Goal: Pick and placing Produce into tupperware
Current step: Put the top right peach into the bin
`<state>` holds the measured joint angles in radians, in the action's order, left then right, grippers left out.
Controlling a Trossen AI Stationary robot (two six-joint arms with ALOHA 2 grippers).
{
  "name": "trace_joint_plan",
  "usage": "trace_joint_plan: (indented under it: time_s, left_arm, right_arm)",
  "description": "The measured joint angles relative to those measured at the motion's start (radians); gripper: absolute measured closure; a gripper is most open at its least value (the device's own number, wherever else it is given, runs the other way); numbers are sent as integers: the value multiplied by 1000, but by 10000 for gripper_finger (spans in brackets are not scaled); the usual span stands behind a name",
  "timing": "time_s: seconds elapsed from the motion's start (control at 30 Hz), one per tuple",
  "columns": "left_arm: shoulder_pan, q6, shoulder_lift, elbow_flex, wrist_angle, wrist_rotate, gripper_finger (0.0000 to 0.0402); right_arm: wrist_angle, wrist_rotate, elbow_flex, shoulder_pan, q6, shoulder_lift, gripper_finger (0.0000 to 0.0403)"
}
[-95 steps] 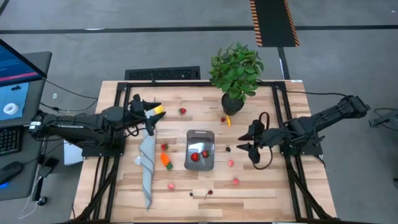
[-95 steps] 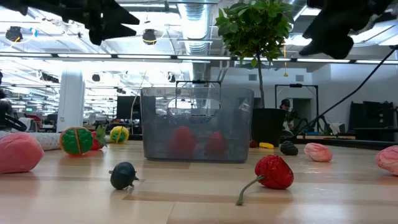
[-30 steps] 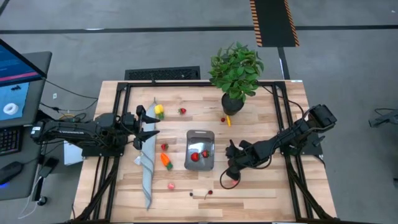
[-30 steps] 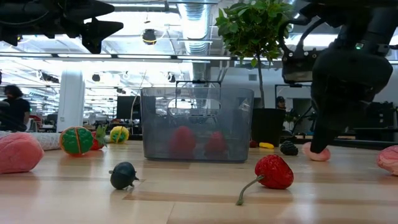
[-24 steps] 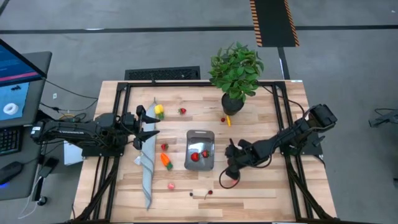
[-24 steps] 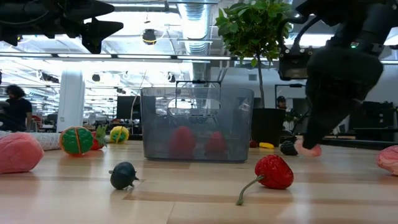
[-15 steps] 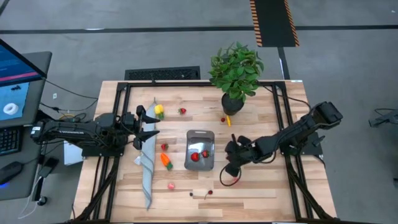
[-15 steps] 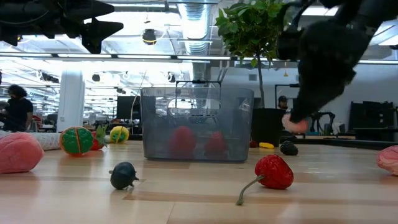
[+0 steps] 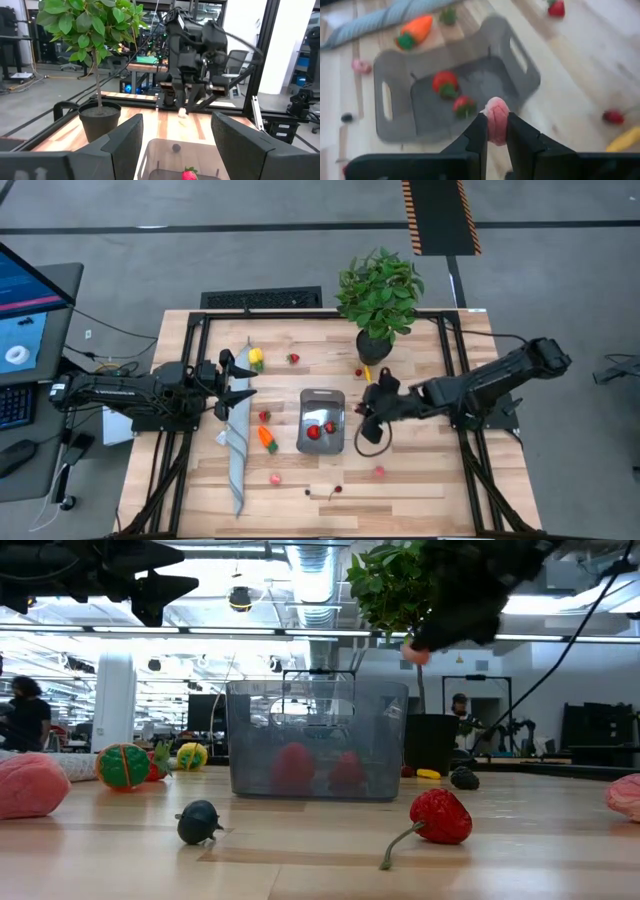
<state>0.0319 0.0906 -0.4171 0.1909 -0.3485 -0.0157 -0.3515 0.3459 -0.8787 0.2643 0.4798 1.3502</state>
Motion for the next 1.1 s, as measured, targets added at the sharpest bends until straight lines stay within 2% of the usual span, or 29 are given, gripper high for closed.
trace_joint_plan:
  time_s: [0.23,0.47,0.63,0.87,1.1]
  left_arm:
    - [0,0,-2,0,2,-29,176]
    - [0,0,-2,0,18,-35,176]
    - [0,1,-2,0,30,-35,176]
    - [0,2,-2,0,42,-35,176]
    - [0,2,-2,0,44,-37,176]
  right_arm:
    - [-8,-89,-156,-81,-161,77,323]
    - [-44,-220,-266,-176,-222,194,323]
    - [-45,-318,-295,-229,-222,288,323]
    - [-43,-350,-317,-271,-226,381,320]
    - [-26,-447,-343,-289,-226,449,288]
